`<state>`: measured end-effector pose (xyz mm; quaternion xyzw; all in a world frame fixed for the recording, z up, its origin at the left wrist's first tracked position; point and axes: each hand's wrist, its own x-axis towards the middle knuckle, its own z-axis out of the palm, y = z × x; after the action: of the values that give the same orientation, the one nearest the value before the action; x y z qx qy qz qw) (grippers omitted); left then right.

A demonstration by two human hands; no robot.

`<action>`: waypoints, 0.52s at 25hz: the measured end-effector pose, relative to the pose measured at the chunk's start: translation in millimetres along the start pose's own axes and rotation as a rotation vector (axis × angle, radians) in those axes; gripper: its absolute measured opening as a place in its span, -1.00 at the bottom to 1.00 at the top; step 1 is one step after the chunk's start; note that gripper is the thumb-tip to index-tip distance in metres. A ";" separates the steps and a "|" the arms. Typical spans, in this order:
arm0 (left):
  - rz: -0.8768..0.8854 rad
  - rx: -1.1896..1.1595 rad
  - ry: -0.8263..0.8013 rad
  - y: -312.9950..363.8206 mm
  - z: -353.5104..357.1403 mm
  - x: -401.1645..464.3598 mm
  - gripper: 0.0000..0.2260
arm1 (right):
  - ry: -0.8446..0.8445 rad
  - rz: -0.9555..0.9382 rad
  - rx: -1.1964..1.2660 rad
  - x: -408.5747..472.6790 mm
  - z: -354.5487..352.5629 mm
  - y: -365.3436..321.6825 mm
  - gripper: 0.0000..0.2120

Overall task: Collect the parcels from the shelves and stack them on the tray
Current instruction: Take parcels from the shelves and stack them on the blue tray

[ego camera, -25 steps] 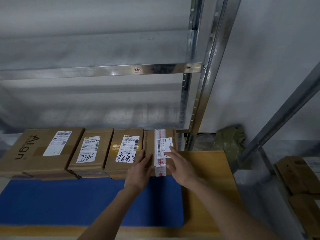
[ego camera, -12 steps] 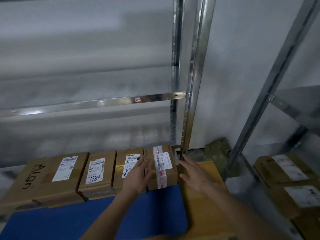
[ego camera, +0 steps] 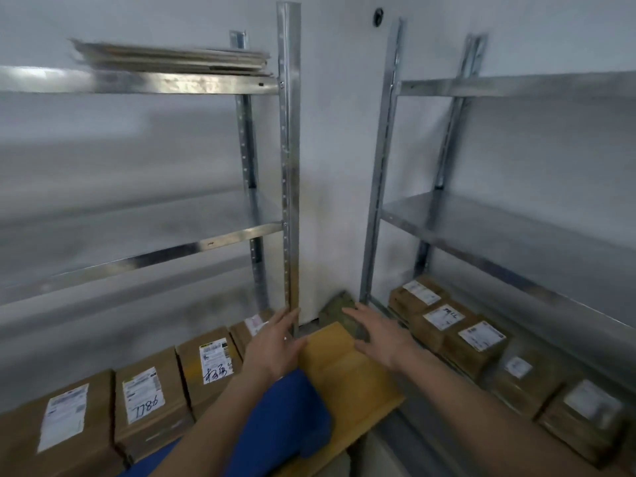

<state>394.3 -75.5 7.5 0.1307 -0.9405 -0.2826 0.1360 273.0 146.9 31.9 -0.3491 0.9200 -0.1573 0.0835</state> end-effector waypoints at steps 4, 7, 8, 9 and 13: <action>0.173 -0.063 -0.087 74.2 9.9 -7.7 -0.40 | 0.125 0.168 -0.041 -94.1 -46.3 29.3 -0.35; 0.299 -0.104 -0.150 139.1 30.3 -14.2 -0.39 | 0.152 0.295 -0.062 -165.9 -68.1 65.3 -0.34; 0.345 -0.117 -0.178 163.6 40.6 -17.9 -0.40 | 0.161 0.341 -0.075 -191.8 -74.6 80.1 -0.34; 0.392 -0.125 -0.203 188.9 51.5 -23.4 -0.40 | 0.173 0.392 -0.082 -217.4 -80.3 94.9 -0.35; 0.551 -0.178 -0.290 280.8 102.0 -55.6 -0.41 | 0.252 0.536 -0.068 -318.5 -96.8 143.6 -0.37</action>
<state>364.9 219.4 74.7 -0.1829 -0.9216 -0.3320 0.0829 395.4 483.8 86.6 -0.0739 0.9873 -0.1407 -0.0046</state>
